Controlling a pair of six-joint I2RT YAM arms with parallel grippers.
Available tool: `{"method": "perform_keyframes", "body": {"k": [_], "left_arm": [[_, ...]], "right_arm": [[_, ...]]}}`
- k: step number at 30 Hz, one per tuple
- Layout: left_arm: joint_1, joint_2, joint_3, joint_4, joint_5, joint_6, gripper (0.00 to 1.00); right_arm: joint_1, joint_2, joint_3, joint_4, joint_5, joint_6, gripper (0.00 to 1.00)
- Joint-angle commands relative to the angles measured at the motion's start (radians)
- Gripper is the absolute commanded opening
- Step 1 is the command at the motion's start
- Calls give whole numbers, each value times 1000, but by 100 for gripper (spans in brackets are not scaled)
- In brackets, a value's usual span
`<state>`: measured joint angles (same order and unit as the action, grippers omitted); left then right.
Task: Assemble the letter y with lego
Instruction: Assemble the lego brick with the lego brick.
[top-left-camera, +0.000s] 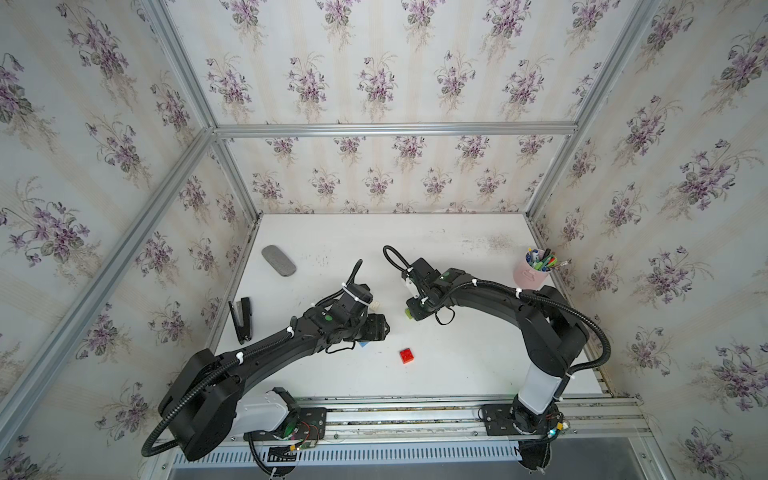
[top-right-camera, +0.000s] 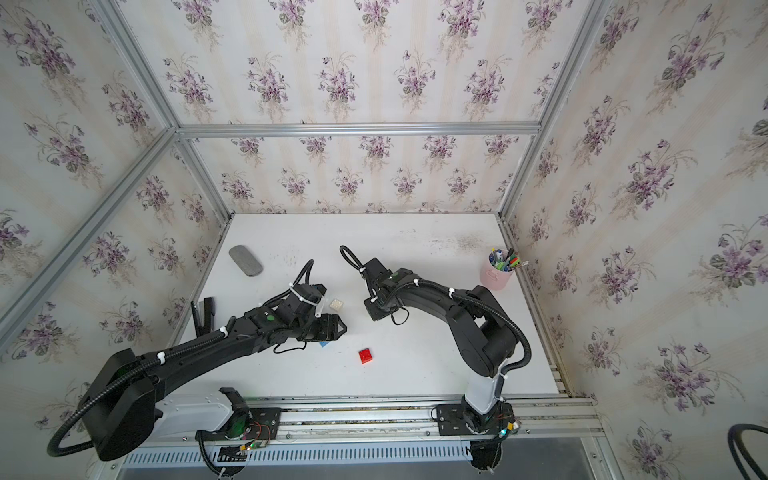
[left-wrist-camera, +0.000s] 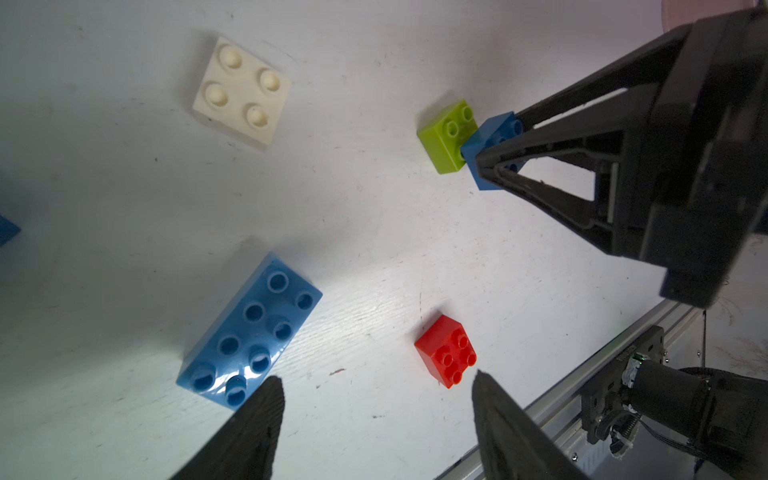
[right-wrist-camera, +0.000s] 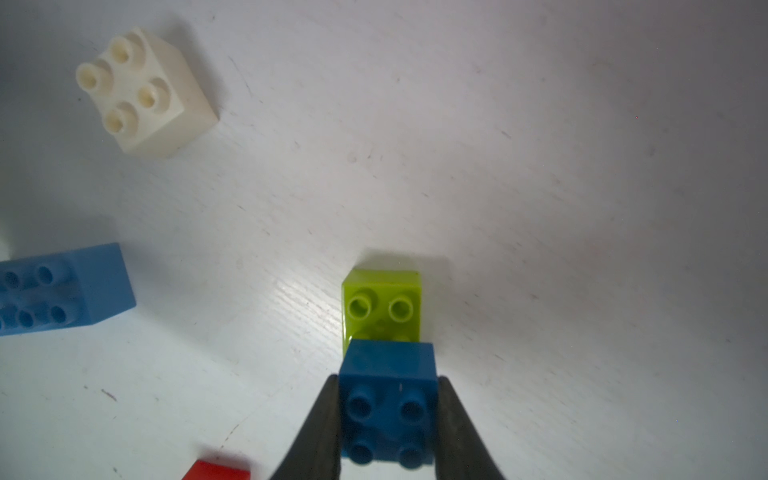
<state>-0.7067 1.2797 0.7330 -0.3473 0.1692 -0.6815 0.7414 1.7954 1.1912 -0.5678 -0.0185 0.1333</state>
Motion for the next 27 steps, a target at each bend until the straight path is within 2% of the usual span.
{"method": "perform_keyframes", "body": {"k": [1,13,27], "left_arm": [[1,4,-4,12,3,-10,73],[1,6,-11,18,3,-14,73],[1,-5,-21,21,3,-15,73]], "right_arm": [[0,13,4,-18,-5,-9,24],[2,42,10,-59,18,-3,23],[2,192,81,-177,36,11,19]]}}
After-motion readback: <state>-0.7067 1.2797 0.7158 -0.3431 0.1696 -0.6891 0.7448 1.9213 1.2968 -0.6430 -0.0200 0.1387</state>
